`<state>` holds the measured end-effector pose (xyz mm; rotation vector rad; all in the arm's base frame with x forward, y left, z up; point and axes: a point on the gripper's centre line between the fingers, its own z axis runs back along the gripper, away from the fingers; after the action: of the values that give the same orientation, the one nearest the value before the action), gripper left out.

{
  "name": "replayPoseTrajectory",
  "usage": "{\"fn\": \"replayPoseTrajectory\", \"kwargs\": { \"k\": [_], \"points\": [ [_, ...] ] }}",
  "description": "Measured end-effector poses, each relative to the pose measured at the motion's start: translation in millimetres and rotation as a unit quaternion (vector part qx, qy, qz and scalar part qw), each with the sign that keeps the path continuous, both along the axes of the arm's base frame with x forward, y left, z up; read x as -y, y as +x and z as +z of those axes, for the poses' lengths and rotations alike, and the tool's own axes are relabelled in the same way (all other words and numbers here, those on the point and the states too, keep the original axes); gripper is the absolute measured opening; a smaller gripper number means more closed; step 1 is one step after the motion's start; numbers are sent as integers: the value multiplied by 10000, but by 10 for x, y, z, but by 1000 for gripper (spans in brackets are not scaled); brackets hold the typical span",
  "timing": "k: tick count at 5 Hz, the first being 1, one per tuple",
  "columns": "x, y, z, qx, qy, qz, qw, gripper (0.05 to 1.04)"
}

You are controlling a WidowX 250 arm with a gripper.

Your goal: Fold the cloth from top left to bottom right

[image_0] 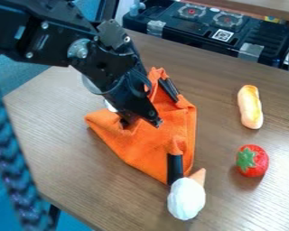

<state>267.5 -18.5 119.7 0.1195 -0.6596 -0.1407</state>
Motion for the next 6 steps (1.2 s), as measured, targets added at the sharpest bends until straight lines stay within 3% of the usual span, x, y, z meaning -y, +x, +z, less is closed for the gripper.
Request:
{"fn": "replayPoseTrajectory", "kwargs": {
  "k": [1, 3, 4, 5, 6],
  "points": [
    [85, -34, 12, -36, 43, -136, 9999, 51],
    [291, -61, 124, -154, -139, -356, 9992, 51],
    [378, -49, 100, -271, -89, -490, 9984, 51],
    [439, 7, 46, -544, -27, -672, 9962, 64],
    [447, 11, -56, -759, 135, -865, 9933, 198]
  ]
}}
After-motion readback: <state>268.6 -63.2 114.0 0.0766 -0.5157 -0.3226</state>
